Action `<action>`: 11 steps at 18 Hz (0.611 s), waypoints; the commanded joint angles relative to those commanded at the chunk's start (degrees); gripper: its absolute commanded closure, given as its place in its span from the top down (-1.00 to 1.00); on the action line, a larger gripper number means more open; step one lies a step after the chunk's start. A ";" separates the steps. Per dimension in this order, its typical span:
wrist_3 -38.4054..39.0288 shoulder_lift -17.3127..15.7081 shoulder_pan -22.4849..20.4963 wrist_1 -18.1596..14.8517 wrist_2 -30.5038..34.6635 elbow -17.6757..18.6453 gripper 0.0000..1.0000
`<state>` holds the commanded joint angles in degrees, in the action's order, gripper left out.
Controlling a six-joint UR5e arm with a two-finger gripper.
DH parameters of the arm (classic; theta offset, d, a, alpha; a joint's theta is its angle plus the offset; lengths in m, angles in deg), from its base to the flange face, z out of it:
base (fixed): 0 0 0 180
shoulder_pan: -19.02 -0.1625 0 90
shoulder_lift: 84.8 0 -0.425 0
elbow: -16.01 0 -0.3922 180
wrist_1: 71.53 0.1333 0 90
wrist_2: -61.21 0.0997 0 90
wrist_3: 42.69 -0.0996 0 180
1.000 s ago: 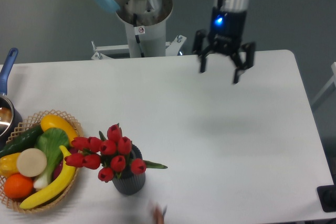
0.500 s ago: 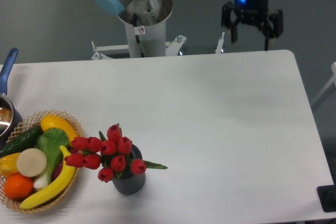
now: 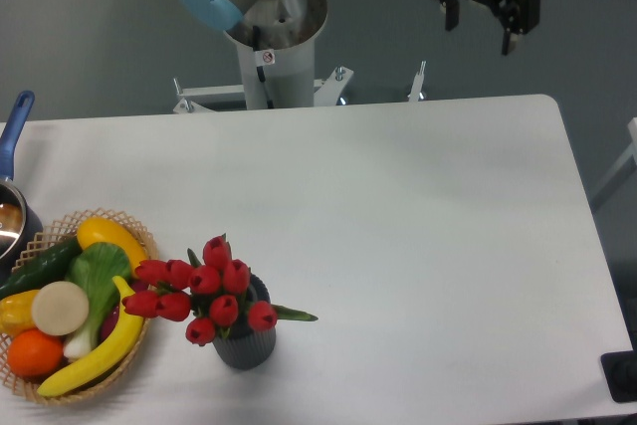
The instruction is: Insert the flowers into the vase
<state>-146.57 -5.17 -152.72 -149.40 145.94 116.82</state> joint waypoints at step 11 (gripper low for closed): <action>0.53 0.09 0.35 0.26 -0.44 0.53 1.00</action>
<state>-146.05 -5.08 -152.37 -149.14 145.49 117.35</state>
